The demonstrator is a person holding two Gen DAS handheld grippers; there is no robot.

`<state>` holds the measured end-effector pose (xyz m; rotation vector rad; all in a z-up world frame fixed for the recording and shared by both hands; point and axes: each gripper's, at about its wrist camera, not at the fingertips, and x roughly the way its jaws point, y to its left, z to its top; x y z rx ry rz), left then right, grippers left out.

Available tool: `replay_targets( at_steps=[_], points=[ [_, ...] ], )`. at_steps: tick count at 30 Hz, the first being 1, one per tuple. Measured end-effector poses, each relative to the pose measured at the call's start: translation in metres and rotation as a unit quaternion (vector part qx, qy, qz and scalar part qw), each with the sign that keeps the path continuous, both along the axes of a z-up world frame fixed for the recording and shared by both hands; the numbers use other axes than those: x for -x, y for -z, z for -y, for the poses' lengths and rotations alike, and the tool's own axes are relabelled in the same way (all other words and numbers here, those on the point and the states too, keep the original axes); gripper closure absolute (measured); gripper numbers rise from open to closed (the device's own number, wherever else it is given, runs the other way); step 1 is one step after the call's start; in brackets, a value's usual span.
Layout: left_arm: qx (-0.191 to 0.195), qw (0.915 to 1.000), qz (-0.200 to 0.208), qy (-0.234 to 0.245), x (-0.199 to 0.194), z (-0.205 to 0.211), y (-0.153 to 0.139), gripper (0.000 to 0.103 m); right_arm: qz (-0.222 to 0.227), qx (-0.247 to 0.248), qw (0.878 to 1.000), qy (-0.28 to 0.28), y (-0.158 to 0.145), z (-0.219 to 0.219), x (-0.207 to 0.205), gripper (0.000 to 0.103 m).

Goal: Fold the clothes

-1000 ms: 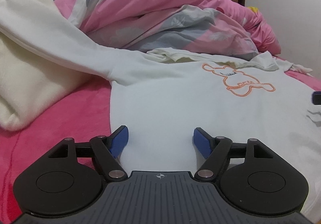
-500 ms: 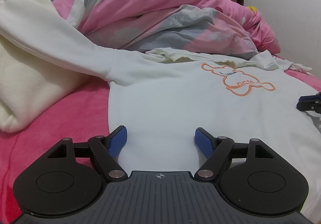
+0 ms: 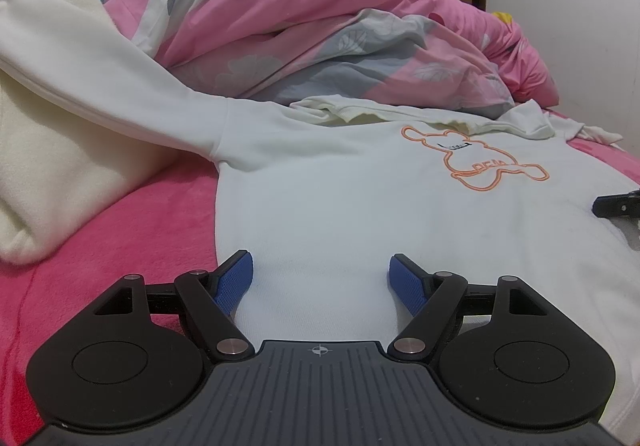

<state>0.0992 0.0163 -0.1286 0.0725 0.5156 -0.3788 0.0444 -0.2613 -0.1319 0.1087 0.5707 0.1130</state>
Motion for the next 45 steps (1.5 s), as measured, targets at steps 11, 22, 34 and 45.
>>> replay_targets(
  at_steps=[11,22,34,45],
  points=[
    [0.000,1.0000,0.001,0.000,0.000,0.000,0.000,0.026,0.027,-0.057,0.998,-0.011,-0.010,0.006,0.024,0.103],
    [-0.001,1.0000,0.001,0.001,0.000,0.000,0.000,0.026,0.021,0.031,0.999,-0.013,-0.015,-0.016,0.018,0.091],
    [-0.001,1.0000,0.001,0.000,0.000,0.000,0.000,0.026,-0.006,0.035,0.999,0.002,0.003,-0.008,-0.003,0.095],
    [-0.001,1.0000,0.002,0.000,0.000,0.000,0.000,0.026,0.007,-0.150,0.988,0.039,0.004,0.041,0.004,0.103]
  ],
)
